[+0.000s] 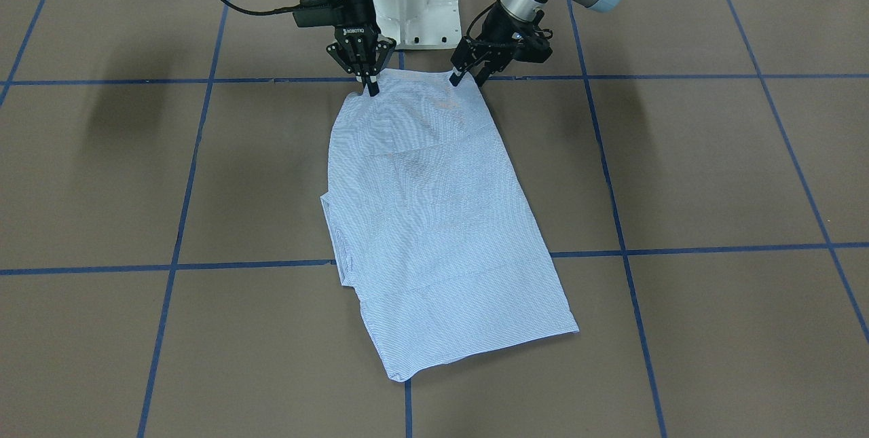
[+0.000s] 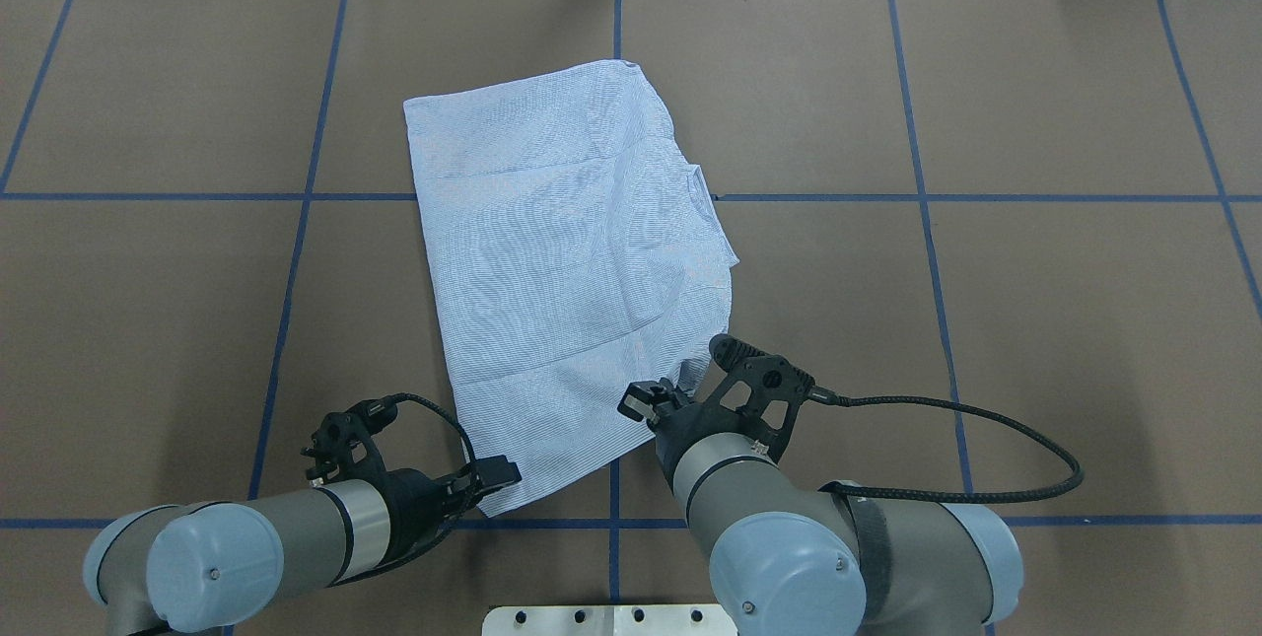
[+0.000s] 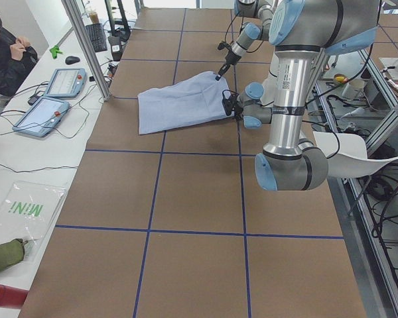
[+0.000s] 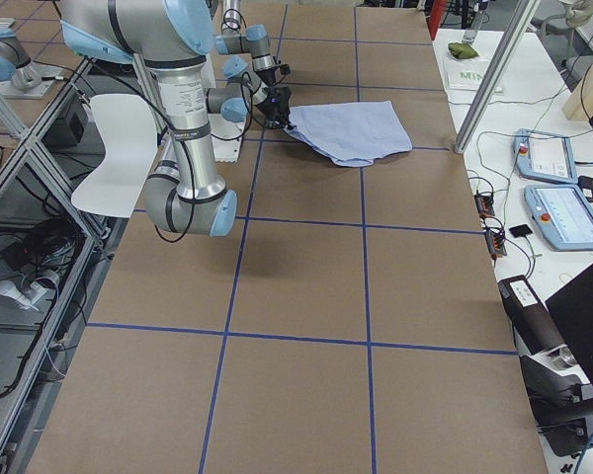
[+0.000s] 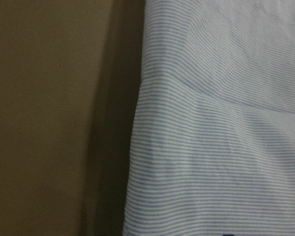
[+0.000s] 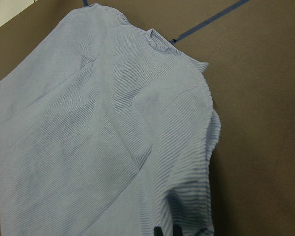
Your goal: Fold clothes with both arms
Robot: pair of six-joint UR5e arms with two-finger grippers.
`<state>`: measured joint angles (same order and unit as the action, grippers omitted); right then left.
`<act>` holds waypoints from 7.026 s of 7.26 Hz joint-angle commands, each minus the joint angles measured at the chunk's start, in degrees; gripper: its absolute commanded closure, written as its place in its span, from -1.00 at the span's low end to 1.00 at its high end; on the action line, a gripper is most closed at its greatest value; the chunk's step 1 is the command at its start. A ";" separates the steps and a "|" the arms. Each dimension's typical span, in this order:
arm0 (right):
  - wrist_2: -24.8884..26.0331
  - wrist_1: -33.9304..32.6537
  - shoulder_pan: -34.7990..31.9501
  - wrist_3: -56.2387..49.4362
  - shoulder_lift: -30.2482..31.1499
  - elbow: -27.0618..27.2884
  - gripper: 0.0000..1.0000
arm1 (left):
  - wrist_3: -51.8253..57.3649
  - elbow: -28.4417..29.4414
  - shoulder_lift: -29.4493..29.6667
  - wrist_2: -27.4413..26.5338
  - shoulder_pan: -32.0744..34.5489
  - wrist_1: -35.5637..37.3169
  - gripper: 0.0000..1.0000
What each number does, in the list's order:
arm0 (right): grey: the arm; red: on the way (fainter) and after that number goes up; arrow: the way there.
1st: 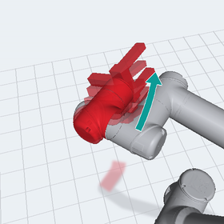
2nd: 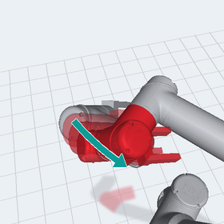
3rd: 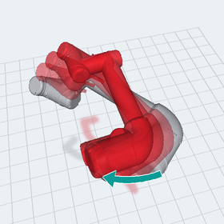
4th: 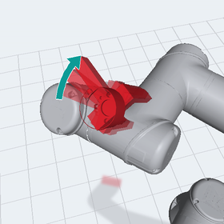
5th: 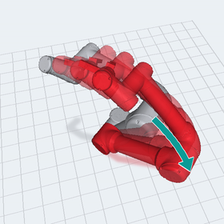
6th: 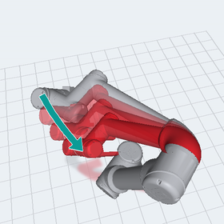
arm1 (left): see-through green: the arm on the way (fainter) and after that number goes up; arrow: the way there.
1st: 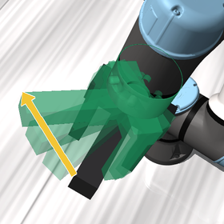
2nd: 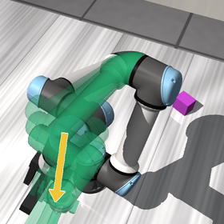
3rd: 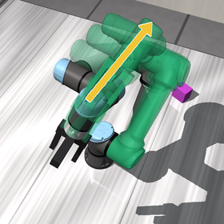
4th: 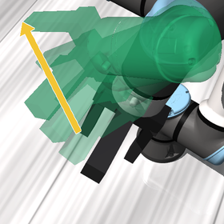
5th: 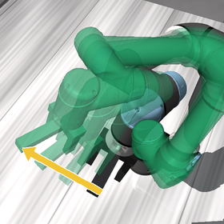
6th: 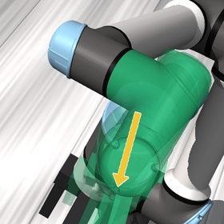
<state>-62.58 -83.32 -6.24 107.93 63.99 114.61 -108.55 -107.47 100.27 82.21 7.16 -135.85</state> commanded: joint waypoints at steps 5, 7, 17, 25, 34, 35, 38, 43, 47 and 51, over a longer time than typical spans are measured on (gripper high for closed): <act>2.00 -0.09 1.39 0.09 3.23 1.31 1.00 | 0.97 -8.86 -0.68 0.41 0.75 0.06 1.00; 4.73 -1.74 6.65 0.09 10.23 12.68 1.00 | 1.05 -21.92 -3.31 0.76 0.84 7.11 1.00; -5.61 -9.64 -15.44 -10.89 -26.24 -22.92 1.00 | 18.17 -8.15 9.66 6.30 25.16 30.73 1.00; -12.30 9.67 -21.27 -19.95 -34.36 -51.31 1.00 | 25.49 17.56 15.57 6.12 30.02 15.70 1.00; -40.22 -3.91 -38.20 -48.19 -27.23 -34.55 -1.00 | 56.62 6.42 8.75 28.85 43.35 16.84 -1.00; -44.52 -7.09 -42.58 -57.91 -16.81 -22.79 -1.00 | 63.74 3.87 5.33 33.32 47.55 18.32 -1.00; -60.09 -8.26 -61.12 -91.03 5.99 -10.12 -1.00 | 90.00 1.20 -4.96 41.08 63.10 21.24 -1.00; -72.43 -27.87 -81.56 -116.10 22.74 -4.31 -1.00 | 116.62 1.47 -12.80 44.18 84.16 37.67 -1.00; -72.69 -15.88 -81.47 -115.66 34.26 -4.74 -1.00 | 116.11 3.16 -18.07 45.85 86.62 40.93 -1.00; -73.22 -13.62 -81.39 -116.28 37.52 -6.06 -1.00 | 115.23 3.32 -19.14 45.85 86.36 41.01 -1.00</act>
<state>-135.99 -97.09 -87.63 -8.14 100.81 108.93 6.97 -104.09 81.34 127.87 93.63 -94.88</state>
